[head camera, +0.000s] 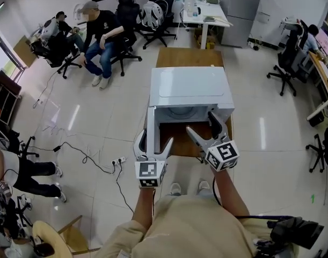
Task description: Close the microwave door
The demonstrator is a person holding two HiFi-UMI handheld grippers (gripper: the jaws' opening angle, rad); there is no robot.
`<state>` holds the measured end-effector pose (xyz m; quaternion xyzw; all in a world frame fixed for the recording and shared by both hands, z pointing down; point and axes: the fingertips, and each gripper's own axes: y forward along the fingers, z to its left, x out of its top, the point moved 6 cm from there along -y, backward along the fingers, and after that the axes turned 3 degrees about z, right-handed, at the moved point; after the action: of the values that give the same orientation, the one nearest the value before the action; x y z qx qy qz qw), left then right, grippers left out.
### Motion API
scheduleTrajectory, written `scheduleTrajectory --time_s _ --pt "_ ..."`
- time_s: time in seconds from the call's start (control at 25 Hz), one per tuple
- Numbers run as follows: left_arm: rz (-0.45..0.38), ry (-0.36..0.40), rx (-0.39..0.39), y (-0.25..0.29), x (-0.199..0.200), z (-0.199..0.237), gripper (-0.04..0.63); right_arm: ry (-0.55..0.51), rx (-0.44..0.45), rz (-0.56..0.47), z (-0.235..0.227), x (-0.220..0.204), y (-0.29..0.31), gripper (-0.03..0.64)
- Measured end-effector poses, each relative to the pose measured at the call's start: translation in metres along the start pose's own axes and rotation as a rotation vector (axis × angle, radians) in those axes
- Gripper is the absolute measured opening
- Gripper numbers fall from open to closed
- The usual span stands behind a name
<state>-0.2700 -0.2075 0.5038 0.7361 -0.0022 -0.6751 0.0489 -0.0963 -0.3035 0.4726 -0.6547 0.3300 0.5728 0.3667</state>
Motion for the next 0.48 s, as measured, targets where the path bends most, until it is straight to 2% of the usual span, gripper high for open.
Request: scheduleTrajectory --time_s 0.16,0.32,0.48 --pt "0.197 -0.077 0.012 -0.005 -0.036 0.014 0.428 -0.039 0.107 0.016 -0.008 -0.013 0.011 0.405" --pt "0.282 -0.108 0.014 0.013 -0.080 0.044 0.428 -0.017 0.179 0.036 -0.035 -0.040 0.026 0.403" --pt "0.370 -0.158 -0.031 0.021 -0.116 0.070 0.428 0.001 0.208 0.022 -0.061 -0.061 0.043 0.403"
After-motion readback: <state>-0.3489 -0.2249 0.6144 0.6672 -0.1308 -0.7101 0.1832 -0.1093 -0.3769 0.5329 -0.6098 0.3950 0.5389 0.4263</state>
